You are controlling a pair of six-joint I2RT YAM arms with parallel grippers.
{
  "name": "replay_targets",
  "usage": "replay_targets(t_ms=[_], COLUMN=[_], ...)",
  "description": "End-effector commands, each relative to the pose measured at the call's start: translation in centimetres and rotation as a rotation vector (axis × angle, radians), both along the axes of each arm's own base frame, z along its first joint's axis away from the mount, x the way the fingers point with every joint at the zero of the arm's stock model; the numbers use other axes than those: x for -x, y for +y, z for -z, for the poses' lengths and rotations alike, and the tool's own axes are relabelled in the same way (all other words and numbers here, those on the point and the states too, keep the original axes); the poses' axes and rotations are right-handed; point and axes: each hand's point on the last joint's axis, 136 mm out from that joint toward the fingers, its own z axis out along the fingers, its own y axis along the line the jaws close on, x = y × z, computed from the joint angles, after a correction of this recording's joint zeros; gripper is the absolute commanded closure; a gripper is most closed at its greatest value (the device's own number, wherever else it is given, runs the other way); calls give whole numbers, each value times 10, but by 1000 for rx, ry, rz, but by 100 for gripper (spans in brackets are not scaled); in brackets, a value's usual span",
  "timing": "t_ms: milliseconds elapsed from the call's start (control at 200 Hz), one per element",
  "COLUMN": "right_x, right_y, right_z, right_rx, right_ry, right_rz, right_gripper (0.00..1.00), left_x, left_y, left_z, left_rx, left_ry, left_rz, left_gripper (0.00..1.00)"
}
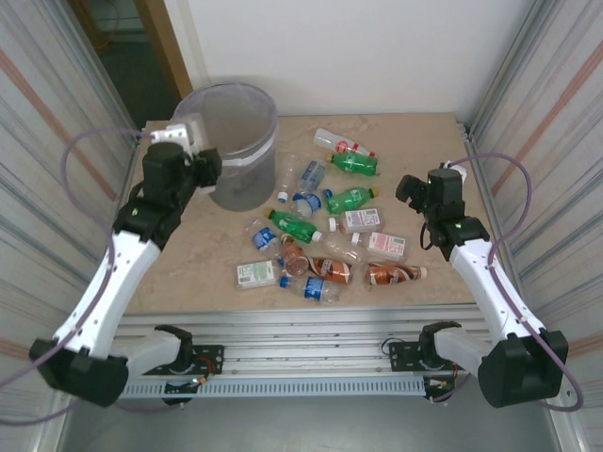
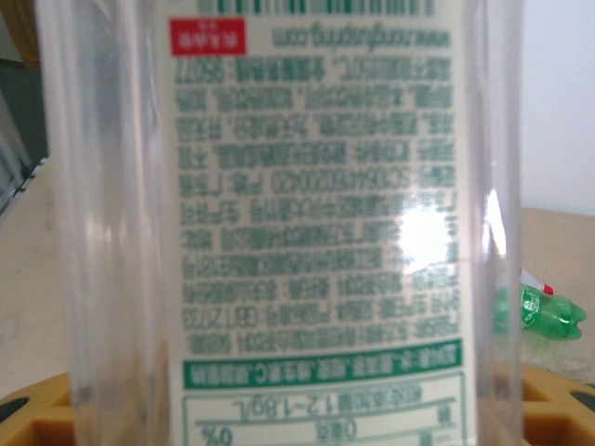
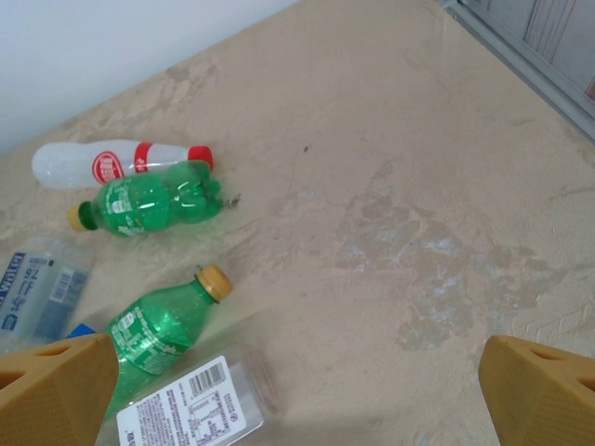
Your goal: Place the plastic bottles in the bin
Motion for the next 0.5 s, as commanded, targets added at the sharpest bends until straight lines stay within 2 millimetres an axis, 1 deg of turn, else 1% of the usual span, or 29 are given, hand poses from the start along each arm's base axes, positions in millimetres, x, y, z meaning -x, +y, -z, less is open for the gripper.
replay_targets(t_ms=[0, 10, 105, 210, 276, 351, 496], right_x=[2, 2, 4, 7, 8, 9, 10], right_y=[1, 1, 1, 0, 0, 0, -1], right_z=[-13, -13, -16, -19, -20, -21, -23], right_rx=[-11, -11, -12, -14, -13, -10, -8], right_ry=[-17, -17, -19, -22, -22, -22, -16], right_rz=[13, 12, 12, 17, 17, 18, 19], right_gripper=[2, 2, 2, 2, 2, 2, 2], left_x=[-31, -33, -64, -94, -113, -129, -153], left_y=[-13, -14, -21, -24, -26, -26, -20], left_z=[-35, -38, -40, -37, -28, -18, -1], left_rx=[-42, -42, -57, -47, -39, -33, -26], left_ry=[-81, -85, -62, -21, 21, 64, 121], left_rz=[51, 53, 71, 90, 103, 112, 112], left_gripper=[56, 56, 56, 56, 56, 56, 56])
